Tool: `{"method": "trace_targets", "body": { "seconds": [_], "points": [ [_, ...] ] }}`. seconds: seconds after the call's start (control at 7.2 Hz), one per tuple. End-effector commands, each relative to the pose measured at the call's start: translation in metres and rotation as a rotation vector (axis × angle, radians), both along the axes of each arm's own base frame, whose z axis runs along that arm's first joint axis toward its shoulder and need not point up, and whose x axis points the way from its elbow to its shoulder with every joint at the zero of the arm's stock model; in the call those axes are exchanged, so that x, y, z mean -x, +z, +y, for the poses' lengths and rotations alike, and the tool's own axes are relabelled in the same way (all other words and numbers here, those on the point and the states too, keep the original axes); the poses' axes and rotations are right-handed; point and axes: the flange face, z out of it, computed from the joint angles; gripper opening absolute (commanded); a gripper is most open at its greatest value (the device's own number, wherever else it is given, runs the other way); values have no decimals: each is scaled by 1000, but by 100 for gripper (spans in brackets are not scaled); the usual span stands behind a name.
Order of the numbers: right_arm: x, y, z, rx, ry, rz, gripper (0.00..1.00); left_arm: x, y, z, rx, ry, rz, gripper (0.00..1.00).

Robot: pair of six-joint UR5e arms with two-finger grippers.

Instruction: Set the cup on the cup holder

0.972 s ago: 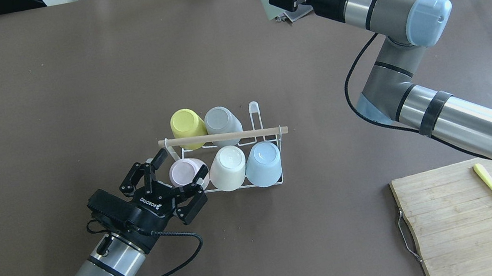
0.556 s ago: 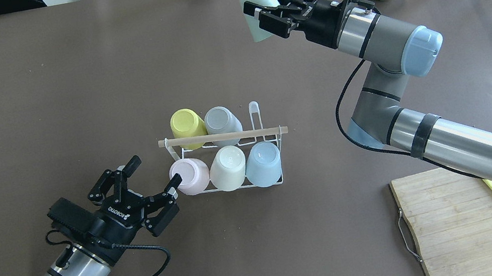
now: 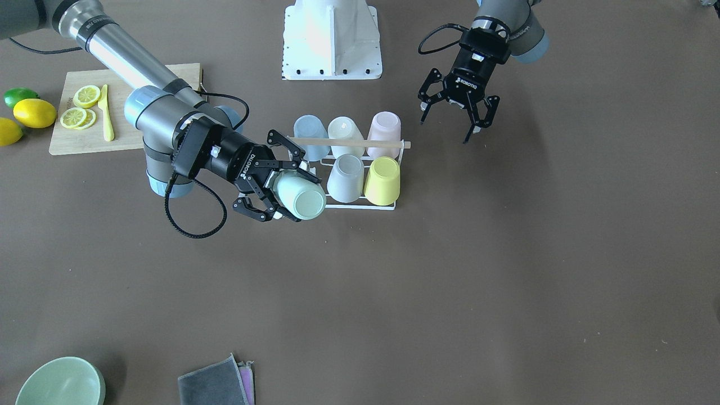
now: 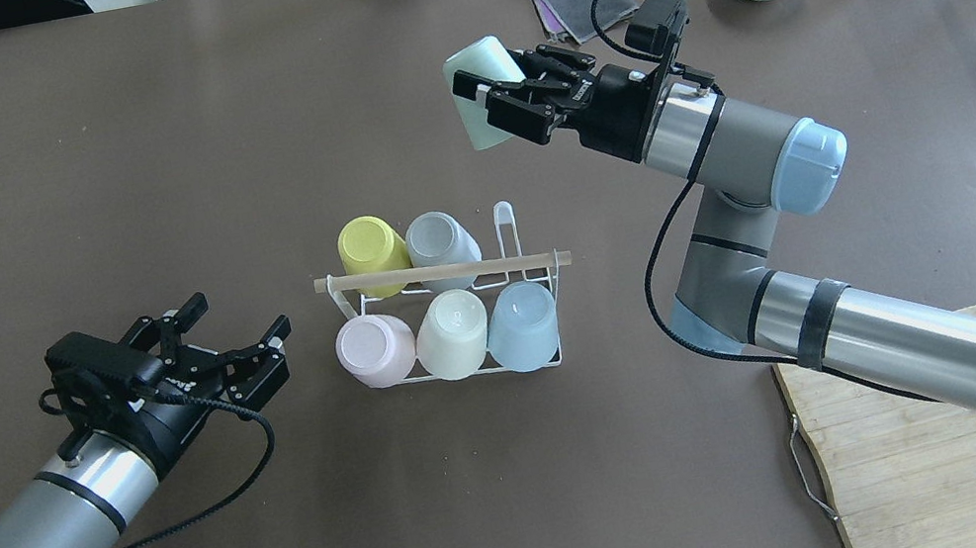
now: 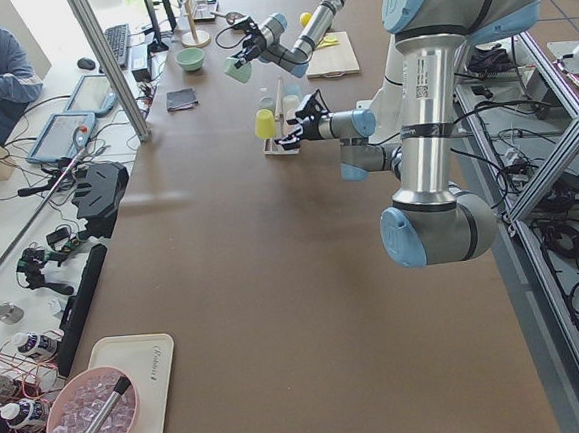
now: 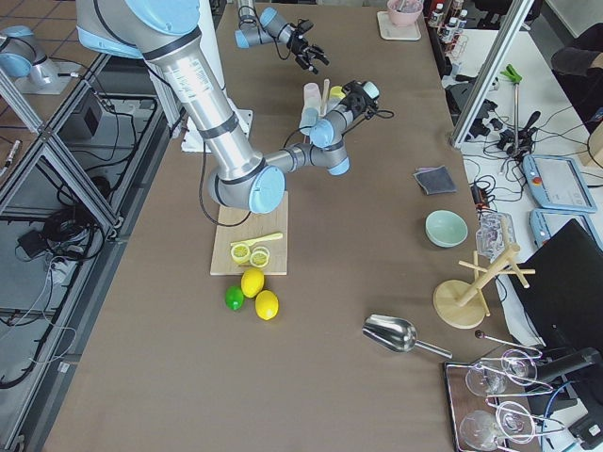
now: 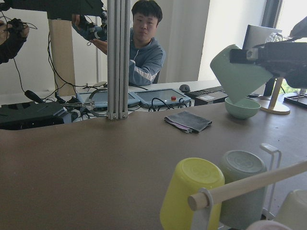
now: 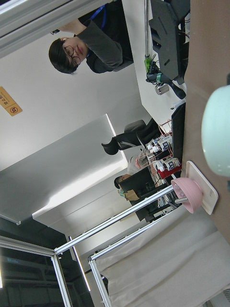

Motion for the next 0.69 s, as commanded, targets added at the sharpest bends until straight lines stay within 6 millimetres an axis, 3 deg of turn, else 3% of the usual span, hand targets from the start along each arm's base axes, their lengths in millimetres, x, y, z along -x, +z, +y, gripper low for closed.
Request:
{"method": "trace_targets", "body": {
  "seconds": [0.0,0.14,0.28,0.56],
  "points": [
    [27,3,29,-13,-97,12,0,58,34,-75,269,90,-88,99],
    [29,5,36,-40,-140,25,0,96,63,-99,397,148,-138,99],
    [31,8,39,-56,-173,41,0,156,93,-130,557,179,-145,99],
    [31,13,42,-73,-198,59,0,258,156,-166,919,253,-154,99]
  ]
}}
